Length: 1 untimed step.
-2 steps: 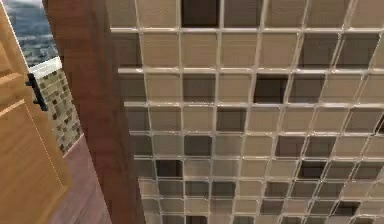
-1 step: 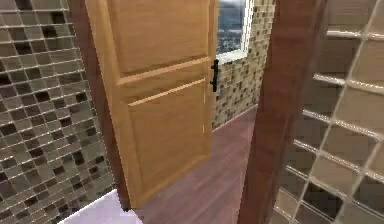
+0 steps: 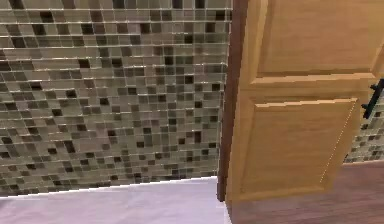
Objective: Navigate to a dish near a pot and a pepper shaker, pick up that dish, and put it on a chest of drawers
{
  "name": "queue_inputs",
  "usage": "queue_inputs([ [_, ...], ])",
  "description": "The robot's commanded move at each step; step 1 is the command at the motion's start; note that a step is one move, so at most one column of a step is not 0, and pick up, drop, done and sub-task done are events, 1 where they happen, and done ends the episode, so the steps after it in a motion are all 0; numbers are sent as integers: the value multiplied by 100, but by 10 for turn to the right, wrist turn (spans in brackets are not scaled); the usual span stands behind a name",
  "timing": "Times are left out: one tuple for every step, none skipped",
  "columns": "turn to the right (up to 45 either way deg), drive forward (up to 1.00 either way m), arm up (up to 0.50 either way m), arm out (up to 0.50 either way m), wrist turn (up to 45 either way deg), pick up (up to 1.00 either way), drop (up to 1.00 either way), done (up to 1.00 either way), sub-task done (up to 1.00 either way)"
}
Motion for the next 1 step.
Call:
queue_inputs([
  [0,40,0,0,0,0,0,0,0],
])
